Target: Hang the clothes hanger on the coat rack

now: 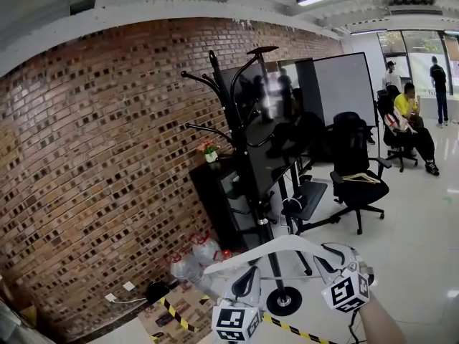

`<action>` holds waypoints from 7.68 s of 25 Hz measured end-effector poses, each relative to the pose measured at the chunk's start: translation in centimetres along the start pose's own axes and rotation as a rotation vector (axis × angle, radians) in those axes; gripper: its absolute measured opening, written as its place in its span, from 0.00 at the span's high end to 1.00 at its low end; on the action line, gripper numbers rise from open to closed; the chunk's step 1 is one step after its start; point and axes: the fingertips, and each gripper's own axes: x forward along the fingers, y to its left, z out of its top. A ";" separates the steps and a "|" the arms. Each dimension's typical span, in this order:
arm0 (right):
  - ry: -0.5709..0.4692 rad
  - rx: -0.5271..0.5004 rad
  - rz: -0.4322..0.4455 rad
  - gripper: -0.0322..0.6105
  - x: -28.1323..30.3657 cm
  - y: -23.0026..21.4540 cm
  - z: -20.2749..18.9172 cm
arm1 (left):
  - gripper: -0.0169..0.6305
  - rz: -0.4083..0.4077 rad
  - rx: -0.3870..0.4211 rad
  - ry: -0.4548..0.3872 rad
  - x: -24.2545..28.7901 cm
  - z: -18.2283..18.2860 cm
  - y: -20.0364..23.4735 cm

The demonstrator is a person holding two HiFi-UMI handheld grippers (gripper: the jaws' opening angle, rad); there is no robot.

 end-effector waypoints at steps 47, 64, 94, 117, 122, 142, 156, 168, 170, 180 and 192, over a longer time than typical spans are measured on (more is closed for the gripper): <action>-0.102 -0.161 -0.189 0.76 29.0 -14.5 22.9 | 0.97 -0.077 0.158 -0.321 19.5 17.6 28.9; -0.020 -0.118 -0.204 0.76 32.8 -18.2 28.3 | 0.97 -0.071 0.209 -0.344 23.2 23.6 33.6; 0.069 -0.050 -0.333 0.76 30.2 -20.5 29.4 | 0.97 -0.103 0.204 -0.397 25.9 25.7 31.6; 0.200 -0.004 -0.327 0.76 31.2 -18.9 21.8 | 0.97 -0.128 0.146 -0.310 26.4 20.3 30.7; 0.213 -0.022 -0.325 0.76 31.7 -18.3 19.9 | 0.97 -0.128 0.141 -0.285 26.9 19.0 30.7; -0.022 -0.079 -0.451 0.65 28.8 -19.3 21.1 | 0.97 -0.130 0.105 -0.260 27.4 16.5 30.2; -0.178 -0.044 -0.554 0.63 20.4 -18.4 20.8 | 0.97 -0.113 0.054 -0.246 26.8 13.2 30.3; -0.224 0.089 -0.543 0.81 18.5 -11.7 16.5 | 0.97 -0.084 0.006 -0.276 21.6 9.8 27.3; -0.235 0.102 -0.542 0.85 18.9 -11.1 16.1 | 0.97 -0.096 0.005 -0.266 21.5 9.0 26.3; -0.191 0.218 -0.432 0.94 22.5 -5.5 12.0 | 0.97 -0.148 -0.063 -0.146 21.1 2.6 22.7; -0.077 0.483 -0.223 0.94 26.9 0.3 4.2 | 0.97 -0.145 -0.164 0.029 22.1 -5.1 20.2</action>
